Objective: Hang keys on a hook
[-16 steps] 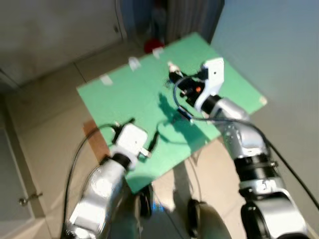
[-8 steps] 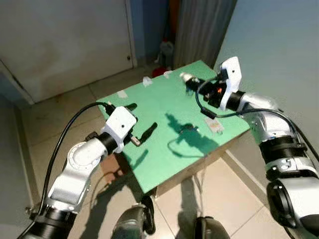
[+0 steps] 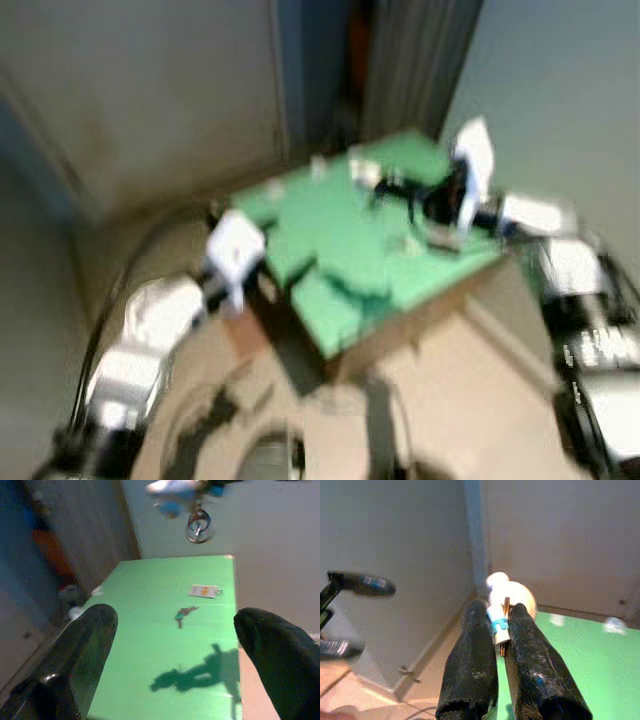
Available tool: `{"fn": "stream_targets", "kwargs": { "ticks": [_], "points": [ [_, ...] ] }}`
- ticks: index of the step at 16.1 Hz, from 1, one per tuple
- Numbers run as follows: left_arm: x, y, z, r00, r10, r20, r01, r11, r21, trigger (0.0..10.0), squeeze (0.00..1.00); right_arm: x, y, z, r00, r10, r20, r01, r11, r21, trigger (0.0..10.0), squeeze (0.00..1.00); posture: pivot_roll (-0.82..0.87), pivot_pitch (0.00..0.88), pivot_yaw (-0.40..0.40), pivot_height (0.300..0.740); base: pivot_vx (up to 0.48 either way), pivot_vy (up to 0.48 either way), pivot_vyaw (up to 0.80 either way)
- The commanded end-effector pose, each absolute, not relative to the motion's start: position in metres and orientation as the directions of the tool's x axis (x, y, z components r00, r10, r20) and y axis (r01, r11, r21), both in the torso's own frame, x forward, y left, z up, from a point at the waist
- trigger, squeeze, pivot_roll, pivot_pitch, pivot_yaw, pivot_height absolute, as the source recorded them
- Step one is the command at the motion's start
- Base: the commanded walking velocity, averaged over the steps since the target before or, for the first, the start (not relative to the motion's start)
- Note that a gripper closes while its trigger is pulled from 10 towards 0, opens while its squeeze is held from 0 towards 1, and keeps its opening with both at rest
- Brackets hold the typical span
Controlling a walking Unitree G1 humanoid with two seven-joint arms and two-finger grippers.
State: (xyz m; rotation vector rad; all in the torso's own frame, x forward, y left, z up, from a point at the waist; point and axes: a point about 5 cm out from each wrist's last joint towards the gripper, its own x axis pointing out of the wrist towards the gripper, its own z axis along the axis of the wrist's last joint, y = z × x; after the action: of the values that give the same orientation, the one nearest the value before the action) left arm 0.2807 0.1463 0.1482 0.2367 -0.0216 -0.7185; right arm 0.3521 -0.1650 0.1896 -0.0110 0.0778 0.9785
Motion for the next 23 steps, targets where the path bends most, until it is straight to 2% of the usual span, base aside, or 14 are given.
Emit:
{"fn": "stream_targets", "kwargs": {
  "ticks": [1,2,3,5,6,9,10,12,15,17,18,20,21,23],
  "points": [
    [0.283,0.151,0.145,0.824,-0.566,-0.017,0.562,0.814,0.143,10.0,0.00,0.344,-0.170,0.183,0.577,0.814,-0.068,-0.813,0.580,0.046,0.0,0.00,-0.11,0.081,0.062,0.740,0.000,0.000,0.00],
    [0.285,0.156,0.142,0.871,-0.491,0.003,0.488,0.866,0.113,10.0,0.00,0.339,-0.172,0.176,0.598,0.798,-0.070,-0.797,0.602,0.059,0.0,0.00,-0.11,0.080,0.063,0.740,0.000,0.000,0.00],
    [0.285,0.170,0.132,0.963,-0.268,0.040,0.265,0.962,0.067,10.0,0.00,0.330,-0.175,0.156,0.703,0.709,-0.059,-0.703,0.705,0.093,0.0,0.00,-0.11,0.071,0.068,0.740,0.000,0.000,0.00],
    [0.270,0.177,0.107,0.992,-0.127,-0.003,0.127,0.991,0.039,10.0,0.00,0.319,-0.170,0.134,0.848,0.530,0.021,-0.526,0.835,0.161,0.0,0.00,-0.12,0.054,0.080,0.740,0.000,0.000,0.00],
    [0.266,0.179,0.101,0.997,-0.079,-0.016,0.080,0.996,0.025,10.0,0.00,0.316,-0.170,0.130,0.880,0.473,0.040,-0.472,0.864,0.177,0.0,0.00,-0.13,0.043,0.080,0.740,0.000,0.000,0.00],
    [0.245,0.179,0.057,0.973,0.126,-0.193,-0.170,0.957,-0.235,10.0,0.00,0.300,-0.167,0.113,0.946,0.320,0.052,-0.323,0.918,0.229,0.0,0.00,-0.15,0.000,0.084,0.740,0.000,0.000,0.00],
    [0.239,0.172,0.050,0.970,0.109,-0.215,-0.163,0.954,-0.252,10.0,0.00,0.294,-0.168,0.102,0.953,0.304,0.022,-0.301,0.927,0.225,0.0,0.00,-0.14,0.000,0.081,0.740,0.000,0.000,0.00],
    [0.239,0.167,0.056,0.985,0.049,-0.165,-0.080,0.979,-0.188,10.0,0.00,0.283,-0.172,0.086,0.948,0.318,-0.028,-0.306,0.930,0.205,0.0,0.00,-0.14,0.000,0.080,0.740,0.000,0.000,0.00],
    [0.248,0.185,0.065,0.991,0.061,-0.116,-0.075,0.990,-0.119,10.0,0.00,0.271,-0.184,0.078,0.917,0.388,-0.093,-0.365,0.910,0.196,0.0,0.00,-0.14,0.000,0.079,0.740,0.000,0.000,0.00],
    [0.254,0.183,0.071,0.996,-0.037,-0.085,0.033,0.998,-0.052,10.0,0.00,0.273,-0.184,0.084,0.873,0.478,-0.097,-0.458,0.872,0.171,0.0,0.00,-0.14,0.000,0.090,0.740,0.000,0.000,0.00],
    [0.260,0.179,0.077,0.991,-0.111,-0.068,0.111,0.994,-0.004,10.0,0.00,0.275,-0.180,0.089,0.826,0.554,-0.103,-0.536,0.830,0.155,0.0,0.00,-0.15,0.000,0.096,0.740,0.000,0.000,0.00],
    [0.272,0.167,0.089,0.944,-0.322,-0.067,0.327,0.942,0.081,10.0,0.00,0.285,-0.181,0.108,0.751,0.650,-0.116,-0.640,0.759,0.115,0.0,0.00,-0.15,0.000,0.099,0.740,0.000,0.000,0.00],
    [0.273,0.166,0.090,0.935,-0.347,-0.071,0.353,0.930,0.098,10.0,0.00,0.286,-0.180,0.111,0.741,0.661,-0.114,-0.651,0.750,0.117,0.0,0.00,-0.15,0.000,0.098,0.740,0.000,0.000,0.00],
    [0.289,0.166,0.107,0.870,-0.485,-0.089,0.493,0.856,0.155,10.0,0.00,0.291,-0.176,0.137,0.616,0.777,-0.132,-0.776,0.627,0.072,0.0,0.00,-0.15,0.005,0.098,0.740,0.000,0.000,0.00]
  ]
}}
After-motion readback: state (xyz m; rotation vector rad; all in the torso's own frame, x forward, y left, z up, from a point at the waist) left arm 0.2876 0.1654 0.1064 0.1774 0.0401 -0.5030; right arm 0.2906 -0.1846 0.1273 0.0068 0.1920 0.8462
